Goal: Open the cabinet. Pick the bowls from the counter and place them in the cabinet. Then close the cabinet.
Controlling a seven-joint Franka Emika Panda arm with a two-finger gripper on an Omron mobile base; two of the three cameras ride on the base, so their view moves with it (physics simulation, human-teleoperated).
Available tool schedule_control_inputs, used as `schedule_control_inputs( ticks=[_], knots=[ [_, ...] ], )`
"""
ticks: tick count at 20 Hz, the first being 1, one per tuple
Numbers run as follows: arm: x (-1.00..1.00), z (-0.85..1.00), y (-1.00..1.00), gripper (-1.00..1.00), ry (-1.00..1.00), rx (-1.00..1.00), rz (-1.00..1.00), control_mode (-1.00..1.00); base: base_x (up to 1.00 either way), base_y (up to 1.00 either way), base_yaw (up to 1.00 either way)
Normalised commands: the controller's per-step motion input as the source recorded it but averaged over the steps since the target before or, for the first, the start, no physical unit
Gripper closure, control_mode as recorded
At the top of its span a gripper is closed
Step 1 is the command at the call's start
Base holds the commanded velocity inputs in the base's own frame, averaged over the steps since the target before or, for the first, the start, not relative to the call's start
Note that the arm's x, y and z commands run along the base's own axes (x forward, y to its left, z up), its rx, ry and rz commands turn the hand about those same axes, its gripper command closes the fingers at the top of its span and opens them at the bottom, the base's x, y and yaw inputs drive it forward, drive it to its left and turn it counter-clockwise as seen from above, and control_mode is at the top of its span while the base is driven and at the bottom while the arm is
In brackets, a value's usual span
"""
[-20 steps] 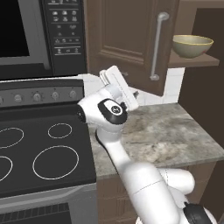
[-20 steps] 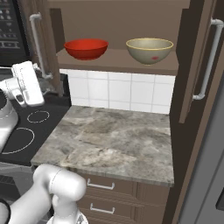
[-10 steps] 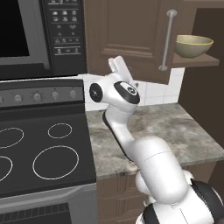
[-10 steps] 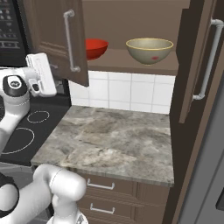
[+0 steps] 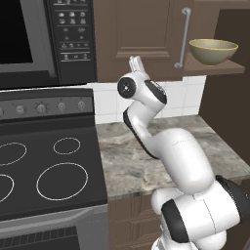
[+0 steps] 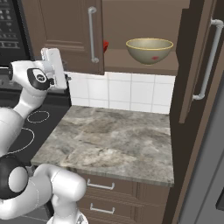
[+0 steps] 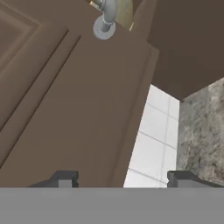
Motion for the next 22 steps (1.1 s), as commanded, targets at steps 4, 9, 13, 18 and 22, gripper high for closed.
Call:
schedule_control_inputs(
  ticks=[4, 9, 13, 18, 22],
  knots=[
    [0.8, -0.61, 0.29, -1.0, -0.33, 0.16, 0.18, -1.0, 0.0, 0.0, 0.0],
    [0.91, -0.62, 0.28, -1.0, -0.25, 0.19, 0.15, -1.0, 0.0, 0.0, 0.0],
    [0.81, -0.28, 0.2, -1.0, -0.06, 0.18, 0.09, -1.0, 0.0, 0.0, 0.0],
    [0.41, -0.44, 0.03, -1.0, 0.19, 0.09, 0.04, -1.0, 0.0, 0.0, 0.0],
    [0.01, -0.43, 0.01, -1.0, 0.24, 0.04, 0.0, -1.0, 0.0, 0.0, 0.0]
  ],
)
